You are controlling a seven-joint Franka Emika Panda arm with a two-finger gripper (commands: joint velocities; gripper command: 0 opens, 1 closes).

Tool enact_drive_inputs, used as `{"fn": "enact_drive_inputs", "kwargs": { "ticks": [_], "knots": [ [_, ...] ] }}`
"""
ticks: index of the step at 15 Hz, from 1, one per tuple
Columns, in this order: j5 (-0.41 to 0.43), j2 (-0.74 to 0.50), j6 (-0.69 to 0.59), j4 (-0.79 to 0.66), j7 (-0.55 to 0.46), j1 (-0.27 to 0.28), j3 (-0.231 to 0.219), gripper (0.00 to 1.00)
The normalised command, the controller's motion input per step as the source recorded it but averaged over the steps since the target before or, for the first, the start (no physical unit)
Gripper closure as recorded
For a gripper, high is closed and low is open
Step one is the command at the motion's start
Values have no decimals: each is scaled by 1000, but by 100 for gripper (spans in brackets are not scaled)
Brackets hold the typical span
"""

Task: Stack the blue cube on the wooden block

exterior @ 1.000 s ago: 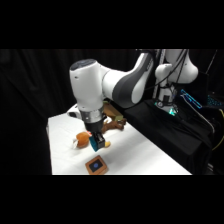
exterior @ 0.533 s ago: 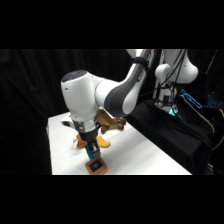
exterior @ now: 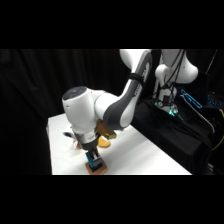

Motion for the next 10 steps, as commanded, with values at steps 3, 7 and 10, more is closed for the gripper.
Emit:
{"fn": "enact_drive_inputs", "kwargs": {
  "ticks": [3,7,10],
  "knots": [
    [129,121,121,123,-104,-46,75,74],
    [125,77,105,100,-92,-29,62,74],
    [120,38,92,73,-71,-20,38,24]
  ]
}}
